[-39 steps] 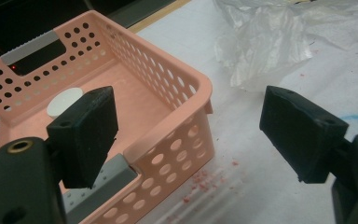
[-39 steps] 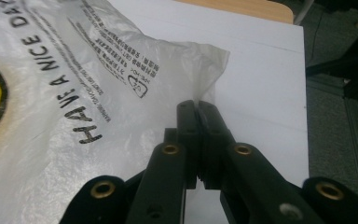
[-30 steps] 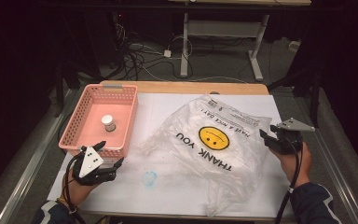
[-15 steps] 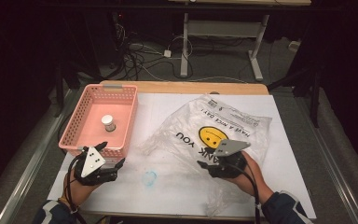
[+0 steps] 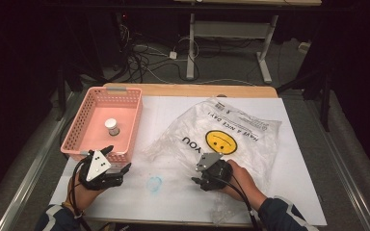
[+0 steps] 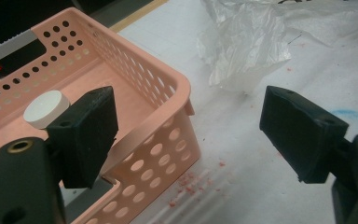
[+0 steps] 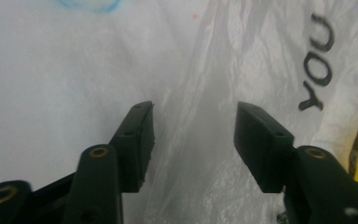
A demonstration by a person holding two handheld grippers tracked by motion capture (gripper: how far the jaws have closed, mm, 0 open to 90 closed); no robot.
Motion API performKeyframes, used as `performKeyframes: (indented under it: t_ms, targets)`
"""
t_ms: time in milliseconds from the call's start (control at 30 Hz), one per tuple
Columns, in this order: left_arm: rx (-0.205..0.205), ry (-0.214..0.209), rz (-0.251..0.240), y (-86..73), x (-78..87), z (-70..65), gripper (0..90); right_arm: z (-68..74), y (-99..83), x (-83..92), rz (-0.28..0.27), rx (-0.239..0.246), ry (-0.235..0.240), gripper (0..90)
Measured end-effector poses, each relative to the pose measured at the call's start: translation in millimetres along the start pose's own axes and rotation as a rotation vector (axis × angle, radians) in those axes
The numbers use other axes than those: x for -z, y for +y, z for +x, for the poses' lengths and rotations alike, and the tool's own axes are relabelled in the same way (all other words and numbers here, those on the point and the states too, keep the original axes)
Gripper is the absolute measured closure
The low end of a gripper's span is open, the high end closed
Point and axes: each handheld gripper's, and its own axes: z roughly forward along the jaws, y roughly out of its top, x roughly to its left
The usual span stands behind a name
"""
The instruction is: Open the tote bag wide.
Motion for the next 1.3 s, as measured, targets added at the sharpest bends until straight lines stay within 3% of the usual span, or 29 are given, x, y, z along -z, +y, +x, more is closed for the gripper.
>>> performKeyframes:
  t_ms: [67,100,133,267,300,533,600,700,767,800,833,933,1067,1300]
  targets:
    - [0.005,-0.002,0.003,-0.2,-0.3,0.3,18.7,-3.3,-2.1,-5.0,0.033,0.001,0.01,67.4]
    - [0.008,-0.002,0.001,-0.2,-0.3,0.7,18.7,-6.6,-3.5,-8.0,0.042,-0.018,0.024,77.6]
    - [0.011,-0.002,0.0,-0.2,-0.5,1.2,18.7,-6.6,-3.5,-8.0,0.042,-0.018,0.024,77.6]
    - [0.024,-0.004,0.006,0.6,-1.3,3.7,18.8,-13.8,-2.7,-2.9,-0.006,-0.045,-0.005,89.8]
    - [0.032,-0.005,0.002,1.2,-1.5,4.6,18.7,-19.4,-2.4,1.5,-0.04,-0.071,-0.032,90.0]
    - [0.024,-0.014,-0.001,1.8,-2.5,5.9,18.7,-36.9,1.5,8.2,-0.089,-0.106,-0.099,90.0]
    - [0.043,-0.014,0.002,2.3,-2.2,6.5,18.7,-45.3,4.1,9.1,-0.111,-0.123,-0.105,90.0]
    - [0.059,0.002,0.004,4.8,-1.3,10.2,18.7,-61.9,8.8,13.9,-0.127,-0.138,-0.172,90.0]
    - [0.081,0.006,0.009,6.7,-0.1,13.7,18.7,-65.5,9.9,16.9,-0.145,-0.151,-0.183,90.0]
    - [0.074,0.014,0.013,8.1,0.9,15.2,18.7,-69.8,13.0,26.0,-0.183,-0.155,-0.205,90.0]
    - [0.07,0.026,0.016,9.8,1.9,16.5,18.7,-69.8,13.0,26.0,-0.183,-0.155,-0.205,90.0]
    - [0.087,0.038,0.007,16.1,5.4,22.0,18.5,-68.6,20.8,49.5,-0.259,-0.145,-0.24,90.0]
    - [0.108,0.049,-0.007,24.8,8.1,29.0,17.6,-70.5,26.0,61.3,-0.307,-0.141,-0.231,90.0]
    - [0.123,0.052,0.0,27.7,2.6,37.3,17.6,-71.8,30.2,69.0,-0.335,-0.14,-0.25,90.0]
